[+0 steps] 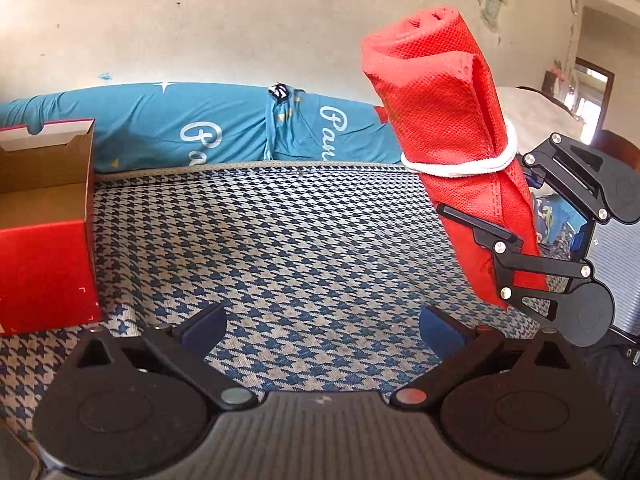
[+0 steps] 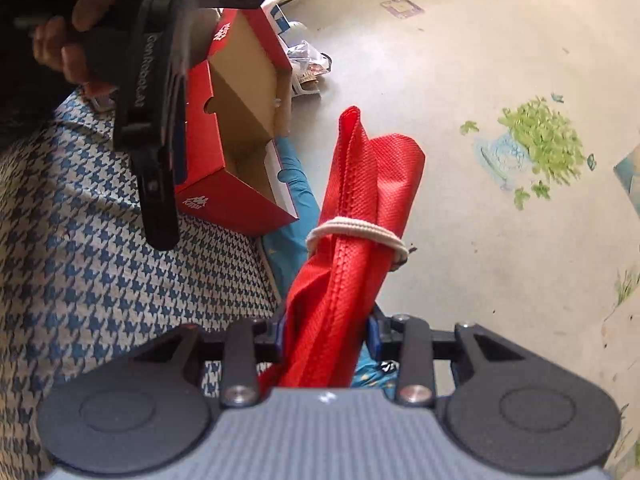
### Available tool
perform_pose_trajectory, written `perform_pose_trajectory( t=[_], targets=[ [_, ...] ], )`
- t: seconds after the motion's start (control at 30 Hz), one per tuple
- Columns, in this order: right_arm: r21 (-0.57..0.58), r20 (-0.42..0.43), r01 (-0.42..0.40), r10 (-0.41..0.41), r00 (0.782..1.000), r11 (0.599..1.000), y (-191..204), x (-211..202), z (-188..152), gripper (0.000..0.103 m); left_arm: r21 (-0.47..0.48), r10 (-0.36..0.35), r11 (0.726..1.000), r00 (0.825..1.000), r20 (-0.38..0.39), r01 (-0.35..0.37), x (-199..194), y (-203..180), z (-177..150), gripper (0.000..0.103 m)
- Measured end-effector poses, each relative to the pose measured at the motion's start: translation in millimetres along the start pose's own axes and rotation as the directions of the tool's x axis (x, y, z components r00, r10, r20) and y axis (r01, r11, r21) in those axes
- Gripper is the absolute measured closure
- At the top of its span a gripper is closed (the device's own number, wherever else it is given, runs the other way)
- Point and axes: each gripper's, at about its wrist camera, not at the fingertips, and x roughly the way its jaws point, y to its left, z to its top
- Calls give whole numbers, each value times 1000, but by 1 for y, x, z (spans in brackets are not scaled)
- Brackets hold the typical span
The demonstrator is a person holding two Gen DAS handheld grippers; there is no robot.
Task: Fold shopping bag
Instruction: 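Raise the bound red bag high and turn it with the right tool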
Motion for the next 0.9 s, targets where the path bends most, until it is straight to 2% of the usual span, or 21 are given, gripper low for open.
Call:
perform_pose_trajectory(
  t=[0.2,0.43,0.6,0.77,0.9],
  targets=[
    [-214,59,82,-71,996,973,14,-17,-4,70,84,-72,994,997,-18,73,-15,-9,2,0],
    [-350,97,146,-120,988,925,24,-24,-14,70,176,-103,978,994,-45,110,-24,-23,-2,0],
    [-407,117,174,-138,983,897,31,-29,-16,69,258,-118,957,991,-62,130,-29,-37,-4,0],
    [-464,152,210,-156,976,861,35,-36,-13,69,358,-131,921,988,-87,154,-35,-51,-4,0],
    [-502,181,237,-167,969,832,37,-39,-12,69,402,-160,896,982,-100,187,-41,-57,-2,0]
  ],
)
